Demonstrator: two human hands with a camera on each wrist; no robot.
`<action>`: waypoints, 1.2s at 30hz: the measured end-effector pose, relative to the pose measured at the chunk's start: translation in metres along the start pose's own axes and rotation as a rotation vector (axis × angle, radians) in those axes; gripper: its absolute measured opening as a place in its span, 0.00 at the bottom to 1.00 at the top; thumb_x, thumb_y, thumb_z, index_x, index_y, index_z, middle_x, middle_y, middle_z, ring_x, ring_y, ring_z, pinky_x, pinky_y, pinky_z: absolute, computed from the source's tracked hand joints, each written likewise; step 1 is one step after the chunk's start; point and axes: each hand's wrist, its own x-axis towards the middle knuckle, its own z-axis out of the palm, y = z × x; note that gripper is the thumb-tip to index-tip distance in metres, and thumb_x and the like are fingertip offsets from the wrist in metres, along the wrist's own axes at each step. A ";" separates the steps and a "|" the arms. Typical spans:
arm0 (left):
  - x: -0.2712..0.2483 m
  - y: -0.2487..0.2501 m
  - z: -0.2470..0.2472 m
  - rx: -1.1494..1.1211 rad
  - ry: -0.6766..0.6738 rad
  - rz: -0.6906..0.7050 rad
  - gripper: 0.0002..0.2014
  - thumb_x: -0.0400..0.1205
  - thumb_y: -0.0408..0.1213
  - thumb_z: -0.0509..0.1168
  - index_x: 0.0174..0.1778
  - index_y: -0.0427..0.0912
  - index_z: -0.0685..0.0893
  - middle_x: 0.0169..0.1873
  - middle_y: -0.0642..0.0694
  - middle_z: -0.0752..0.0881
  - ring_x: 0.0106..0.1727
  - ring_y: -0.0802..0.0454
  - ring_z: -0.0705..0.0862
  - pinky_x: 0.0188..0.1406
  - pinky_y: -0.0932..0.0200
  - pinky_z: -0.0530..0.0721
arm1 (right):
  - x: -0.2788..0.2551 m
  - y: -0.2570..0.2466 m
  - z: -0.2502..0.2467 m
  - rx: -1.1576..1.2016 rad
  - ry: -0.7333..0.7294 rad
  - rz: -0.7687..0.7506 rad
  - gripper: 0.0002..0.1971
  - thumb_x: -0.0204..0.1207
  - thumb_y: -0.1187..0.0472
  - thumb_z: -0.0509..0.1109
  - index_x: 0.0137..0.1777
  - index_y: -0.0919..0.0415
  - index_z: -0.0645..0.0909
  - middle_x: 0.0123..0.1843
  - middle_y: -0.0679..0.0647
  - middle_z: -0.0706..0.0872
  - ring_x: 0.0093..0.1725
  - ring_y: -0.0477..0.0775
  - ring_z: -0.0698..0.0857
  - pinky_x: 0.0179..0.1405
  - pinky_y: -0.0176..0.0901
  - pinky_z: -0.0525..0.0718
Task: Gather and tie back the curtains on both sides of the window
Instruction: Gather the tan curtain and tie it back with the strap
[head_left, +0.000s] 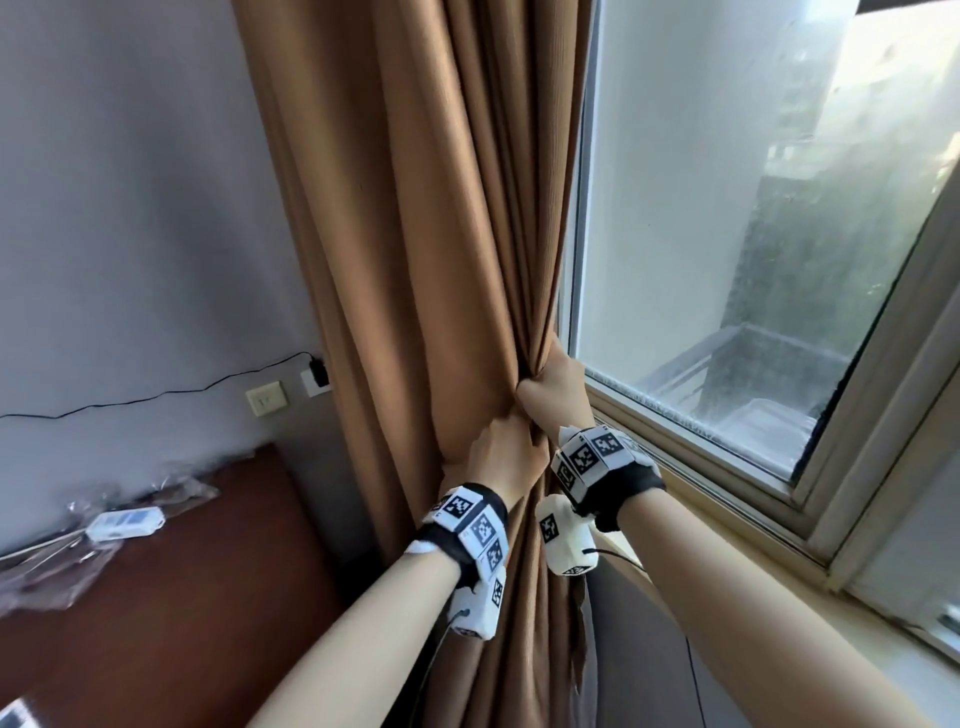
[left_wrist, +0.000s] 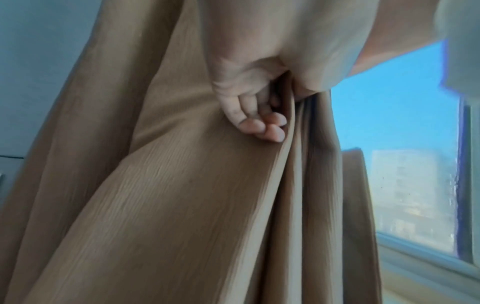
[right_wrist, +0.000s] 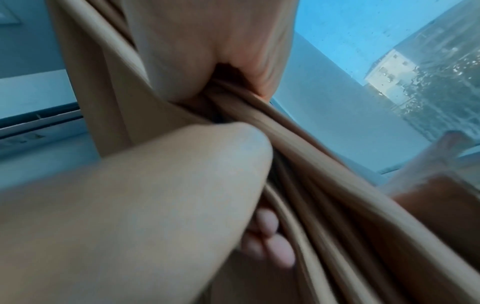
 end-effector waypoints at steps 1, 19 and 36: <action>0.003 -0.001 0.005 0.027 -0.026 -0.012 0.16 0.83 0.41 0.58 0.62 0.36 0.77 0.51 0.34 0.87 0.55 0.33 0.85 0.51 0.46 0.84 | -0.002 -0.002 -0.001 0.024 -0.017 0.004 0.22 0.62 0.71 0.60 0.58 0.61 0.74 0.34 0.57 0.82 0.37 0.61 0.84 0.37 0.49 0.84; 0.026 -0.037 -0.022 0.056 0.000 -0.002 0.23 0.81 0.63 0.53 0.50 0.51 0.85 0.46 0.41 0.90 0.50 0.38 0.86 0.46 0.52 0.82 | 0.004 0.007 -0.013 -0.007 -0.054 -0.033 0.22 0.68 0.74 0.65 0.62 0.59 0.75 0.44 0.59 0.88 0.45 0.58 0.85 0.35 0.30 0.74; 0.053 -0.144 -0.065 -0.174 0.497 -0.516 0.16 0.86 0.43 0.57 0.52 0.31 0.78 0.54 0.24 0.83 0.59 0.26 0.79 0.56 0.39 0.77 | 0.015 0.014 -0.020 -0.060 -0.070 -0.005 0.19 0.71 0.75 0.63 0.63 0.66 0.73 0.47 0.66 0.86 0.47 0.65 0.84 0.36 0.37 0.76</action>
